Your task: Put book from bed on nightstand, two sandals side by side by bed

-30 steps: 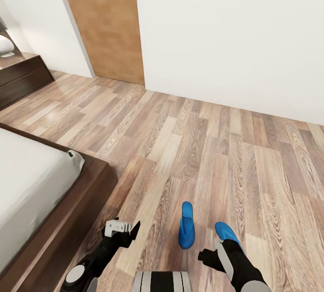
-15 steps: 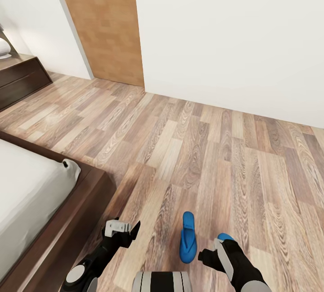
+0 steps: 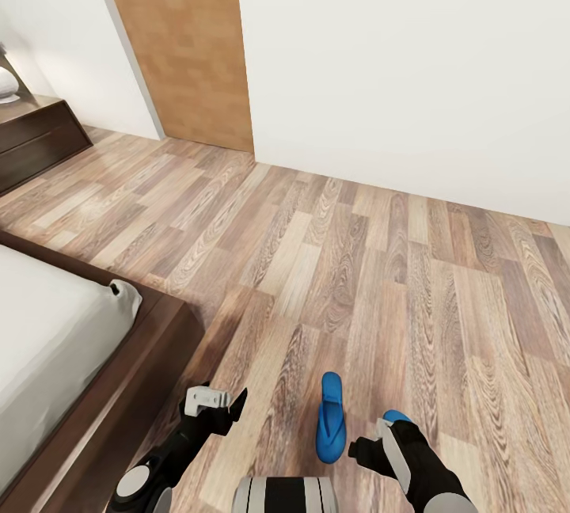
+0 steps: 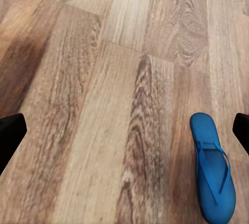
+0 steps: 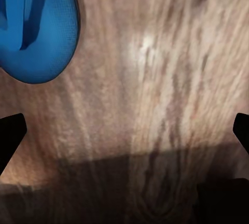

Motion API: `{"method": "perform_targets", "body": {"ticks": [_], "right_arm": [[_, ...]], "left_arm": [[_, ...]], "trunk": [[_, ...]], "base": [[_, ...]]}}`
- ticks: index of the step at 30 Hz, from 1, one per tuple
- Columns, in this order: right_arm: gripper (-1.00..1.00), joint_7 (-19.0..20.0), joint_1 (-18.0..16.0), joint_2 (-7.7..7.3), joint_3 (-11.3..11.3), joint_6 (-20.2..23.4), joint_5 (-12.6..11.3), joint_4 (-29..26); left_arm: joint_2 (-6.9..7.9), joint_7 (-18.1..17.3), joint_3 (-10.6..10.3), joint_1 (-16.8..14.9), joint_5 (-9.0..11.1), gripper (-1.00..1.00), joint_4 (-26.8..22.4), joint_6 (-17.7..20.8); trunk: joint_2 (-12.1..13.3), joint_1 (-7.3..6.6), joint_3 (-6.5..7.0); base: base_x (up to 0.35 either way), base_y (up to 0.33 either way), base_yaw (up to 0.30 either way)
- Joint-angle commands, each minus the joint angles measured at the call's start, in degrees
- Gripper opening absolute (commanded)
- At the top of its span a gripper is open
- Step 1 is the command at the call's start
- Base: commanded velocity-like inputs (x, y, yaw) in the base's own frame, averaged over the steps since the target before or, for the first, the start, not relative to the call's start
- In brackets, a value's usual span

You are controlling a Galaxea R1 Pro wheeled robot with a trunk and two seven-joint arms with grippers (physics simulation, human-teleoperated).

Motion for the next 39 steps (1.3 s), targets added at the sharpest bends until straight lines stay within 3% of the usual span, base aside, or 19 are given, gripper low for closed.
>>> {"method": "perform_targets", "body": {"ticks": [1, 8, 12, 14, 22, 25, 39], "right_arm": [[1.00, -0.2, 0.0, 0.07, -0.3, 0.2, -0.1, -0.1], [1.00, -0.3, 0.0, 0.56, 0.6, -0.1, 0.0, -0.7], [1.00, -0.3, -0.1, 1.03, 4.6, -0.2, 0.0, -3.9], [1.00, -0.2, -0.1, 1.10, 8.4, -0.3, -0.5, -5.6], [1.00, 0.3, -0.1, 1.12, 17.6, -3.5, -8.4, -6.3], [1.00, 0.3, -0.1, 1.12, 18.9, -4.0, -9.8, -6.3], [1.00, 0.4, -0.1, 1.06, 19.3, -4.2, -10.3, -6.3]], "left_arm": [[-0.02, -0.2, 0.1, 0.0, 0.6, 1.00, -0.1, 0.4], [-0.02, -0.2, 0.0, 0.0, 0.6, 1.00, -0.1, 0.4], [-0.02, -0.2, 0.0, 0.0, 0.6, 1.00, -0.1, 0.4], [-0.02, -0.2, 0.0, 0.0, 0.6, 1.00, -0.1, 0.4], [-0.02, -0.2, -0.1, 0.0, 0.6, 1.00, -0.1, 0.4], [-0.03, -0.2, -0.1, 0.0, 0.6, 1.00, -0.1, 0.4], [-0.10, -0.2, -0.2, 0.0, 0.6, 1.00, -0.1, 0.4]], "trunk": [[0.0, -0.01, -0.04], [0.0, -0.01, -0.04], [0.0, -0.01, -0.04], [0.0, -0.01, -0.04], [0.0, -0.01, -0.04], [0.0, -0.01, -0.04], [0.0, 0.04, -0.48]], "base": [[0.000, 0.000, 0.000], [0.000, 0.000, 0.000], [0.000, 0.000, 0.000], [0.000, 0.000, 0.000], [0.000, 0.000, 0.000], [0.000, 0.000, 0.000], [0.000, 0.000, 0.000]]}}
